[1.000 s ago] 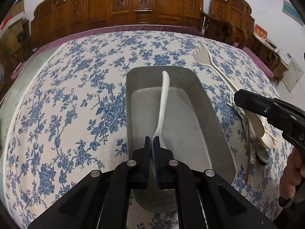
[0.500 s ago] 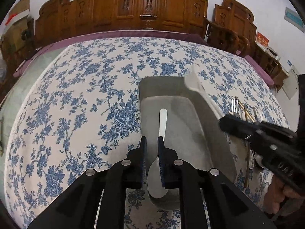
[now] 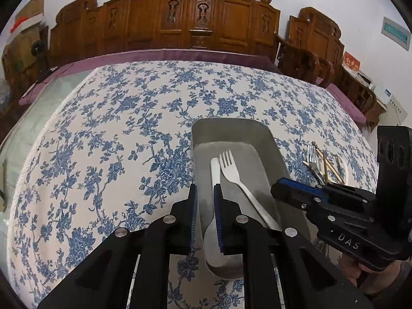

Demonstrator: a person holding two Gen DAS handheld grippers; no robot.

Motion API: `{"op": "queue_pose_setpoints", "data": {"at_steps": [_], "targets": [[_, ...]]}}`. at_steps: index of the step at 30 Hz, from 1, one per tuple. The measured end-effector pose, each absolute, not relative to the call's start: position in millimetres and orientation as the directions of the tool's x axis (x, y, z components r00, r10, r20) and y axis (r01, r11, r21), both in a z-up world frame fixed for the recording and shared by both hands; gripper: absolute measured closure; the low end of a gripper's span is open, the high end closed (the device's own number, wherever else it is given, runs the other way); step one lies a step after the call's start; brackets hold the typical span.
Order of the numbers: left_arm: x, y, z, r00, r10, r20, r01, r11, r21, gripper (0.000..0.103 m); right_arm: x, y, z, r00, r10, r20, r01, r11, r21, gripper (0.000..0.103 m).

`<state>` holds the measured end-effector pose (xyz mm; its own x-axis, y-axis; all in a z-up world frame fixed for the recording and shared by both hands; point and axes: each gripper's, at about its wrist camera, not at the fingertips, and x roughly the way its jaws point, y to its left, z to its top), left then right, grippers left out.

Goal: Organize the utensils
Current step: 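Carry spoon and fork into the grey tray and open both tools, then withdraw both tools from the tray back toward the utensil pile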

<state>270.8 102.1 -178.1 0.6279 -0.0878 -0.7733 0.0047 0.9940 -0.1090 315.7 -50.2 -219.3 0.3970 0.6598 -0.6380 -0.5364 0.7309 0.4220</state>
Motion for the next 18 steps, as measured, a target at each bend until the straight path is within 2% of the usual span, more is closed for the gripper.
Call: {"op": "queue_pose_setpoints", "data": {"at_steps": [5, 8, 10, 12, 16, 18], "targets": [[267, 94, -171, 0.643, -0.101, -0.759, 0.025, 0.993, -0.111, 0.090, 309, -71, -193, 0.450, 0.622, -0.641, -0.550, 0.758, 0.349, 0.089], [262, 87, -164, 0.660, -0.114, -0.742, 0.046, 0.993, -0.111, 0.074, 301, -90, -173, 0.497, 0.580, -0.646, -0.547, 0.787, 0.286, 0.089], [259, 81, -160, 0.670, -0.123, -0.732, 0.061, 0.992, -0.112, 0.067, 296, -102, -164, 0.522, 0.551, -0.651, -0.542, 0.804, 0.246, 0.089], [256, 76, -159, 0.675, -0.131, -0.726, 0.072, 0.991, -0.111, 0.053, 290, -118, -156, 0.554, 0.511, -0.658, -0.522, 0.828, 0.204, 0.089], [252, 62, -159, 0.670, -0.157, -0.725, 0.105, 0.988, -0.117, 0.049, 282, -149, -152, 0.594, 0.446, -0.670, -0.474, 0.867, 0.156, 0.089], [249, 53, -159, 0.669, -0.169, -0.724, 0.126, 0.986, -0.114, 0.046, 276, -164, -156, 0.610, 0.409, -0.678, -0.448, 0.885, 0.131, 0.081]]}}
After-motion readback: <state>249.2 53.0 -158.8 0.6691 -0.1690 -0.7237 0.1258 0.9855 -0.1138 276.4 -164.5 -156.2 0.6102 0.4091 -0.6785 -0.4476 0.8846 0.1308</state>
